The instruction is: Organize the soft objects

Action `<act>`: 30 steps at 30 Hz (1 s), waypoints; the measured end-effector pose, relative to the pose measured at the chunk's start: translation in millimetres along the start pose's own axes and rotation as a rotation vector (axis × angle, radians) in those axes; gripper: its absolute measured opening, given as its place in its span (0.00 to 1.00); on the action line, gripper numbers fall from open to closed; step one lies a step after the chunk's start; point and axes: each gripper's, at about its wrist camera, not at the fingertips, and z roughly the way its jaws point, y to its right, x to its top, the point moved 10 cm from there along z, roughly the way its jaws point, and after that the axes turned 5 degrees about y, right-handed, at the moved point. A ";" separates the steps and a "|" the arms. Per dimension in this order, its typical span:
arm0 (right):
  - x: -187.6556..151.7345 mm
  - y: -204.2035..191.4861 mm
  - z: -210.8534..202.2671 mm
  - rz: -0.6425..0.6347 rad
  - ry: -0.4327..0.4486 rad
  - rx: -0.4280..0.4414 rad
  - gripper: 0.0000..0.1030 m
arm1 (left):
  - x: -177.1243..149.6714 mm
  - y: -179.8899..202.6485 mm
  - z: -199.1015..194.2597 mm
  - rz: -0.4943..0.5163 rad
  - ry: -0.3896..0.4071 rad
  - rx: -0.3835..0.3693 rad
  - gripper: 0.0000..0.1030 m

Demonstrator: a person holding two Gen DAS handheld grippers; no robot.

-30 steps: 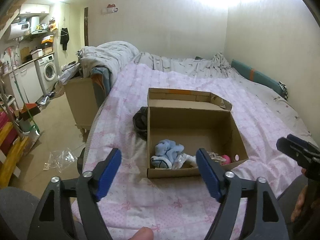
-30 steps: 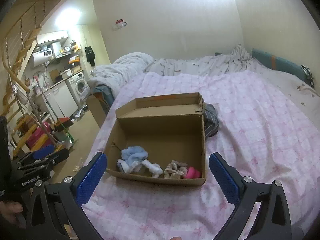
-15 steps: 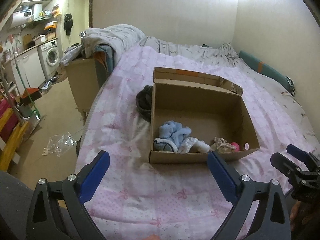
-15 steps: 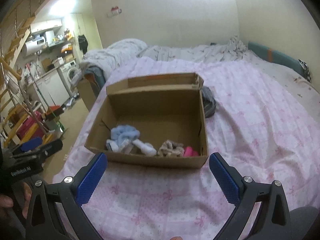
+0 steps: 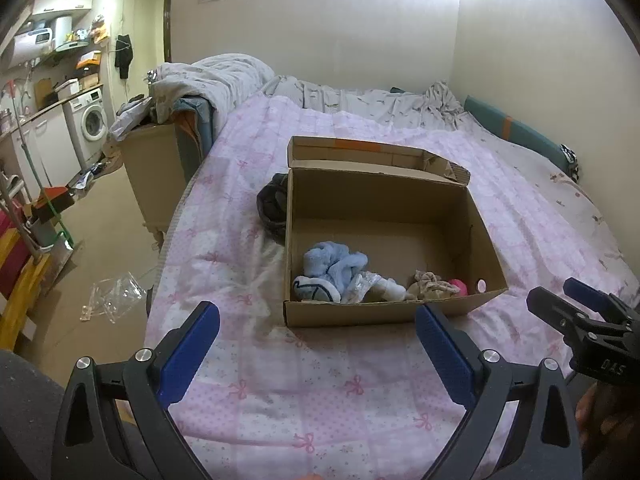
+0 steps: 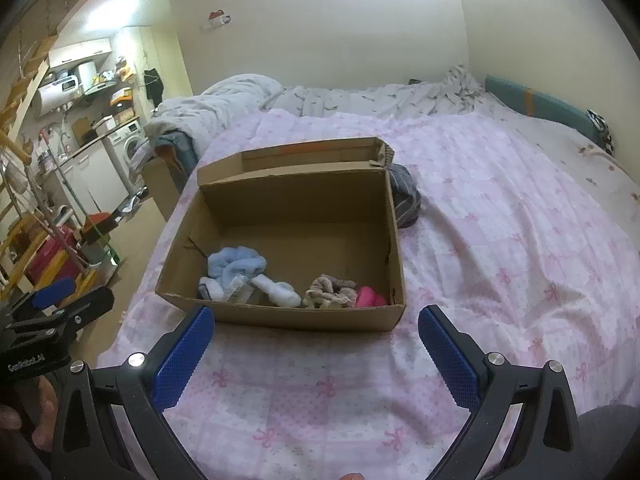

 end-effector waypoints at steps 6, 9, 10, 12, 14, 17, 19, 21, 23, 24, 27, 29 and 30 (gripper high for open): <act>-0.1 1.4 0.9 0.001 -0.003 -0.010 1.00 | 0.4 -1.8 -1.2 -0.007 0.000 -0.002 0.95; -0.1 1.3 0.6 0.000 -0.002 -0.011 1.00 | 0.4 -2.3 -1.1 -0.010 -0.001 -0.002 0.95; -0.1 1.2 0.6 -0.003 -0.002 -0.010 1.00 | 0.4 -2.3 -1.1 -0.009 -0.001 -0.003 0.95; -0.3 1.2 0.7 -0.006 -0.002 -0.010 1.00 | 0.3 -2.3 -1.1 -0.008 -0.001 -0.002 0.95; -0.3 1.3 0.5 -0.004 -0.002 -0.009 1.00 | 0.2 -2.3 -1.0 -0.007 -0.001 -0.003 0.95; -0.1 1.1 0.4 -0.004 -0.001 -0.010 1.00 | 0.0 -2.1 -1.0 -0.006 0.000 -0.003 0.95; 0.1 0.8 0.6 -0.004 -0.001 -0.006 1.00 | -0.2 -2.1 -0.9 -0.006 -0.001 -0.002 0.95; 0.0 0.4 0.8 -0.003 -0.001 -0.002 1.00 | -0.1 -2.0 -1.0 -0.006 0.000 -0.003 0.95; 0.0 0.5 0.8 -0.003 -0.002 -0.002 1.00 | -0.1 -2.0 -0.9 -0.005 -0.001 -0.003 0.95; 0.0 0.4 1.0 -0.003 -0.002 0.000 1.00 | -0.2 -1.9 -1.0 -0.005 -0.001 -0.003 0.95; 0.3 0.5 0.5 -0.003 -0.001 -0.001 1.00 | 0.0 -1.8 -1.1 -0.005 0.000 -0.003 0.95; 0.3 0.4 0.5 -0.003 -0.001 -0.001 1.00 | 0.0 -1.9 -1.0 -0.005 0.000 -0.002 0.95; 0.3 0.5 0.5 -0.003 0.000 -0.002 1.00 | 0.0 -2.1 -0.9 -0.006 -0.001 -0.002 0.95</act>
